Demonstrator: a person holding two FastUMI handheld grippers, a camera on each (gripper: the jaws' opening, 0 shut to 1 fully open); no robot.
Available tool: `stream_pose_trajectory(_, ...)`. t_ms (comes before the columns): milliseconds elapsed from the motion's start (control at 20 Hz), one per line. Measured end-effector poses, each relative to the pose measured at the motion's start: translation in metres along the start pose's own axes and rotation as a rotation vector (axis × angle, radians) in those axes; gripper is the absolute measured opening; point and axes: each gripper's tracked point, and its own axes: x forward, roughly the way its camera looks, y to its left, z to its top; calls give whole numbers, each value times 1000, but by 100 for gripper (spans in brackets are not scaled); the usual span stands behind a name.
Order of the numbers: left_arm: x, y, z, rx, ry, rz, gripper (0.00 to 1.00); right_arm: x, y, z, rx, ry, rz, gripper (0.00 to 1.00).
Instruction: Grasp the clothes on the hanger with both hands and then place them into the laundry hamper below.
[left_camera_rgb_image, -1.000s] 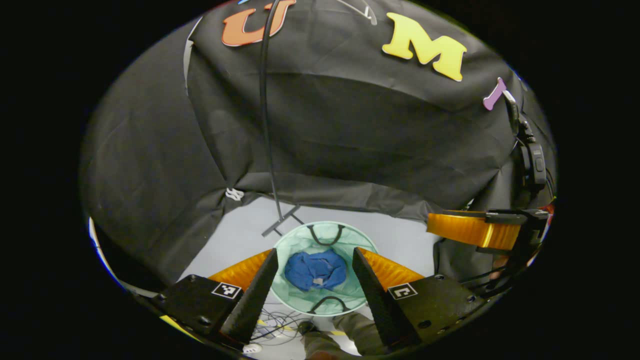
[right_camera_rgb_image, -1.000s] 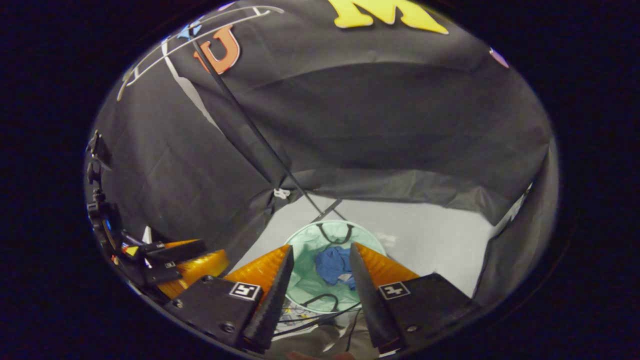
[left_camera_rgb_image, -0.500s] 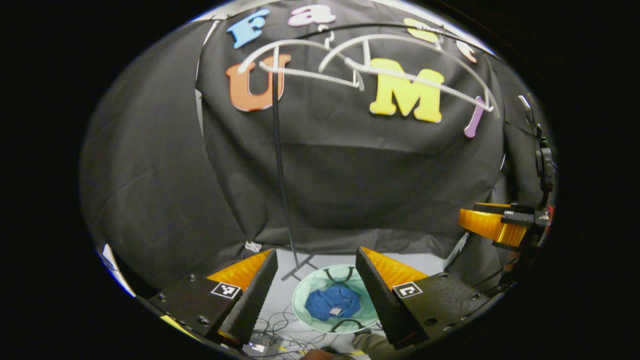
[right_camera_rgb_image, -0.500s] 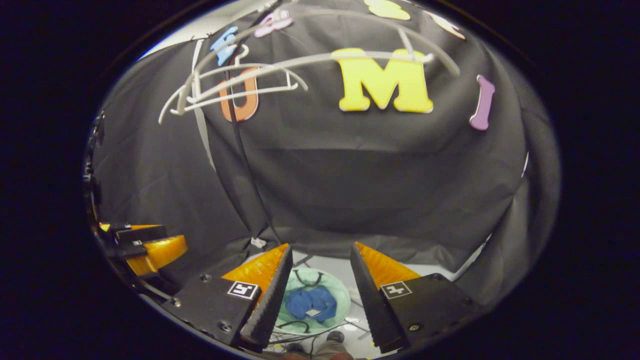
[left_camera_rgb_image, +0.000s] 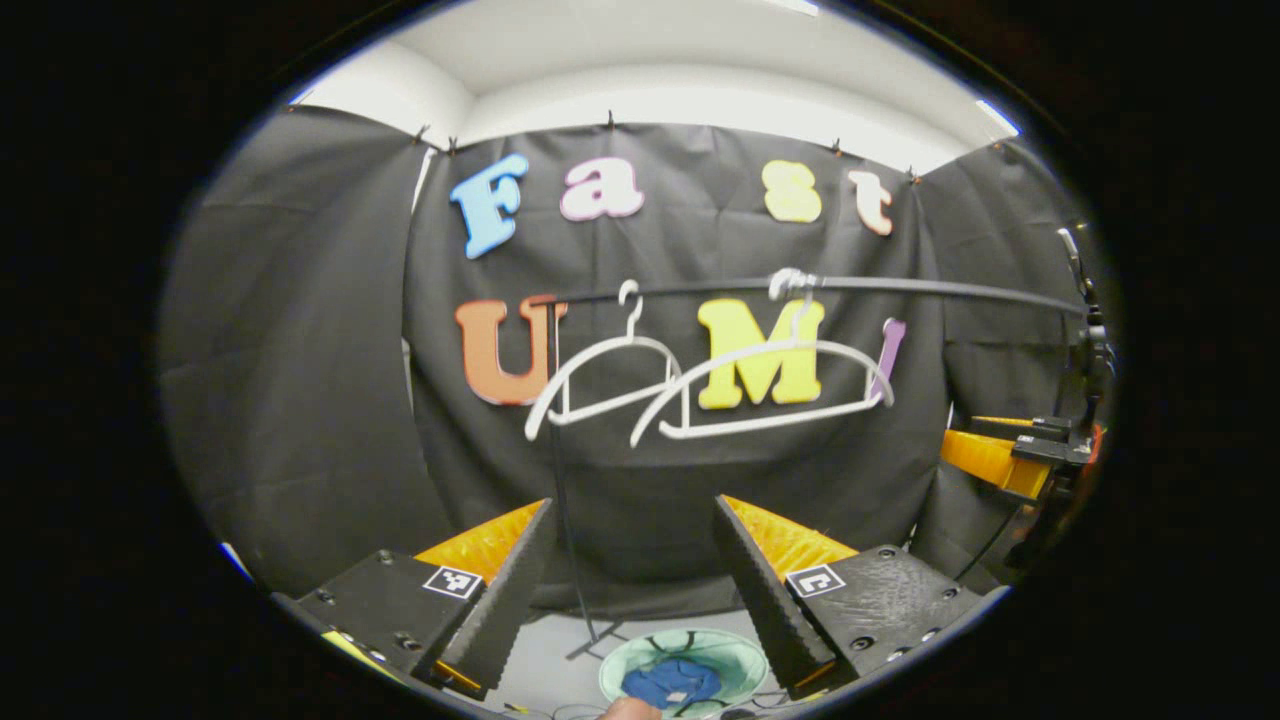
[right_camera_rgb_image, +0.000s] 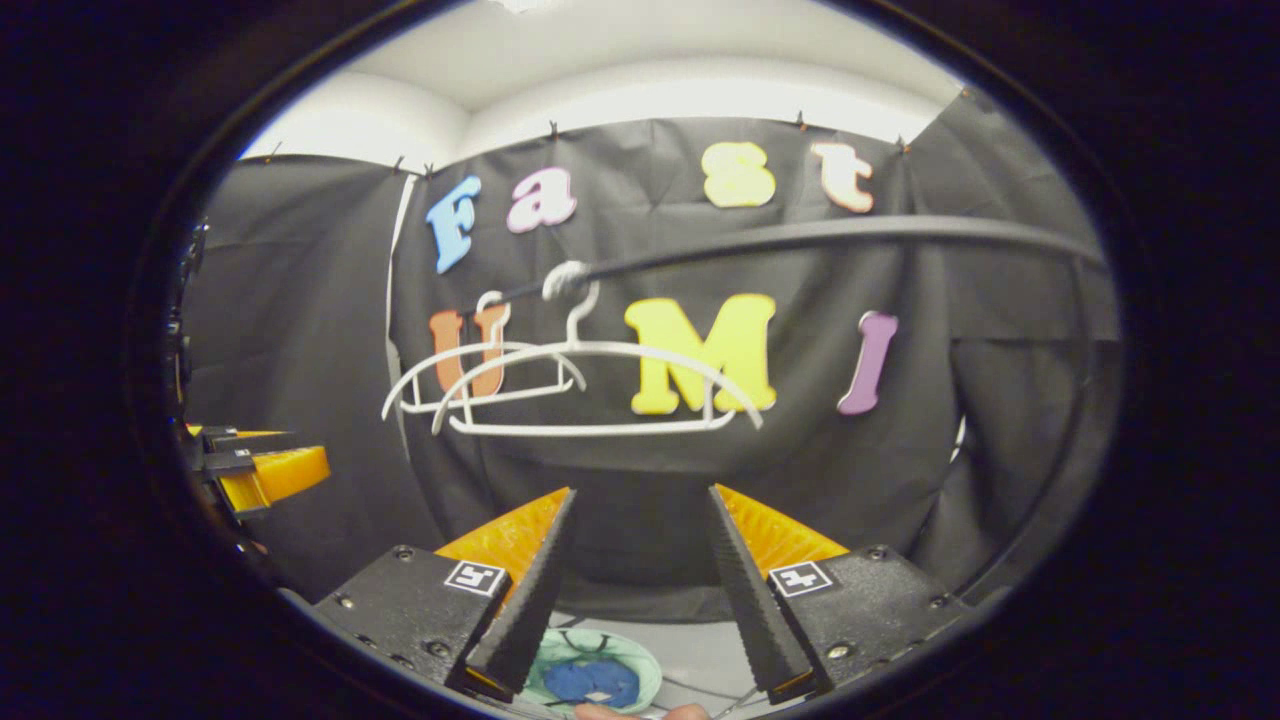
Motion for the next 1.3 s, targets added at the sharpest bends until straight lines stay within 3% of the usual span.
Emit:
stream_pose_trajectory(150, -21, 7, 33, 0, -81, -13, 99, -37, -23, 47, -38, -94, -96, 95)
stream_pose_trajectory(400, -54, 28, 72, 14, -194, -4, 100, -89, -49, 97, -8, -215, -186, 94)
stream_pose_trajectory(600, -79, 16, 111, 10, -268, -10, 100, -120, -57, 125, -43, -309, -168, 94)
stream_pose_trajectory(850, -114, 2, 136, 41, -352, 43, 100, -146, -75, 136, -93, -353, -116, 100)
stream_pose_trajectory(1000, -136, -25, 141, 54, -391, 28, 100, -162, -98, 141, -105, -366, -122, 100)
stream_pose_trajectory(1300, -162, -57, 146, 62, -407, 7, 99, -182, -106, 151, -72, -407, -60, 100)
